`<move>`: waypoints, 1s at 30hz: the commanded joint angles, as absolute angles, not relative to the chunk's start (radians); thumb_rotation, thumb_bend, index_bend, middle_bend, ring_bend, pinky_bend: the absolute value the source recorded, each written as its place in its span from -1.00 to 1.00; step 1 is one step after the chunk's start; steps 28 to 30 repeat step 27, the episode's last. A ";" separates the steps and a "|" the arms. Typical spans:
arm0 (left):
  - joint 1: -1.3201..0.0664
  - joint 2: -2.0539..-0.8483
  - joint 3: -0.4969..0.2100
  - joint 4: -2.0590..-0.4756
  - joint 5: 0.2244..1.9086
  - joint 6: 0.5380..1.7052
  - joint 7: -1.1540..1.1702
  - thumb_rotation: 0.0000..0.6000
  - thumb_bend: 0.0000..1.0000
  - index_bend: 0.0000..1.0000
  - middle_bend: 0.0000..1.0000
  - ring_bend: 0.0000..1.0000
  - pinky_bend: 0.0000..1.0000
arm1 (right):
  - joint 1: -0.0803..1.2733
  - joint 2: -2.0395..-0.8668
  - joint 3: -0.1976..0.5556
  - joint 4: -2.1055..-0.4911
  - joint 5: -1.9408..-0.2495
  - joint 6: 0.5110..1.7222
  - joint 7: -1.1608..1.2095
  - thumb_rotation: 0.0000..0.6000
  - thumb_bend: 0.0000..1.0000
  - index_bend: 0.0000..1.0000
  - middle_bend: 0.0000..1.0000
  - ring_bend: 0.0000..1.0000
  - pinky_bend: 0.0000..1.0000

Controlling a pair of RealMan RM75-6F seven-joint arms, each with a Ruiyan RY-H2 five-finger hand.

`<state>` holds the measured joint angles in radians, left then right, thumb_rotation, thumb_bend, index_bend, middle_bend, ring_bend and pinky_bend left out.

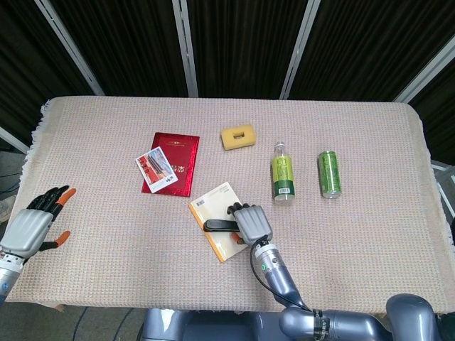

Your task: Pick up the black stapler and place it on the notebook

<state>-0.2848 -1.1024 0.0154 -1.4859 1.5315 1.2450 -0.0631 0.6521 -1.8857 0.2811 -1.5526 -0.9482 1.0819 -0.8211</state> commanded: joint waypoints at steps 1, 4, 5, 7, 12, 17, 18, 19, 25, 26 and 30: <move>-0.285 -1.102 0.017 -1.489 1.536 1.246 -0.061 1.00 -0.35 -1.00 -1.00 -1.00 -0.71 | 0.646 -1.853 0.263 -1.597 -0.929 1.089 -0.836 1.00 -0.48 -0.91 -0.86 -0.63 -0.29; -0.286 -1.103 0.018 -1.492 1.540 1.248 -0.057 1.00 -0.35 -1.00 -1.00 -1.00 -0.71 | 0.642 -1.823 0.260 -1.643 -0.915 1.099 -0.839 1.00 -0.49 -1.00 -0.93 -0.70 -0.34; -0.286 -1.103 0.018 -1.494 1.542 1.249 -0.055 1.00 -0.35 -1.00 -1.00 -1.00 -0.71 | 0.639 -1.810 0.257 -1.660 -0.920 1.110 -0.843 1.00 -0.49 -1.00 -0.95 -0.72 -0.37; -0.287 -1.104 0.019 -1.496 1.544 1.250 -0.052 1.00 -0.35 -1.00 -1.00 -1.00 -0.71 | 0.629 -1.781 0.246 -1.703 -0.934 1.138 -0.851 1.00 -0.49 -1.00 -0.98 -0.77 -0.43; -0.286 -1.104 0.018 -1.497 1.543 1.252 -0.047 1.00 -0.35 -1.00 -1.00 -1.00 -0.71 | 0.564 -1.656 0.190 -1.867 -1.002 1.264 -0.885 1.00 -0.50 -1.00 -1.00 -0.94 -0.61; -0.281 -1.104 0.019 -1.504 1.553 1.270 -0.034 1.00 -0.35 -1.00 -1.00 -1.00 -0.71 | 0.448 -1.504 0.085 -2.002 -1.135 1.414 -0.858 1.00 -0.55 -1.00 -1.00 -1.00 -0.88; -0.278 -1.104 0.020 -1.508 1.558 1.278 -0.028 1.00 -0.35 -1.00 -1.00 -1.00 -0.71 | 0.407 -1.457 0.043 -2.023 -1.183 1.458 -0.832 1.00 -0.56 -1.00 -1.00 -1.00 -0.93; -0.276 -1.104 0.020 -1.511 1.561 1.284 -0.022 1.00 -0.35 -1.00 -1.00 -1.00 -0.71 | 0.379 -1.426 0.015 -2.032 -1.216 1.486 -0.810 1.00 -0.57 -1.00 -1.00 -1.00 -0.97; -0.260 -1.108 0.035 -1.538 1.603 1.326 0.032 1.00 -0.35 -1.00 -1.00 -1.00 -0.71 | 0.190 -1.258 -0.154 -1.974 -1.402 1.684 -0.631 1.00 -0.68 -1.00 -1.00 -1.00 -1.00; -0.259 -1.109 0.037 -1.541 1.607 1.328 0.038 1.00 -0.35 -1.00 -1.00 -1.00 -0.71 | 0.168 -1.243 -0.168 -1.956 -1.414 1.706 -0.603 1.00 -0.68 -1.00 -1.00 -1.00 -1.00; -0.257 -1.110 0.039 -1.547 1.610 1.331 0.048 1.00 -0.35 -1.00 -1.00 -1.00 -0.71 | 0.135 -1.225 -0.180 -1.925 -1.424 1.739 -0.554 1.00 -0.68 -1.00 -1.00 -1.00 -1.00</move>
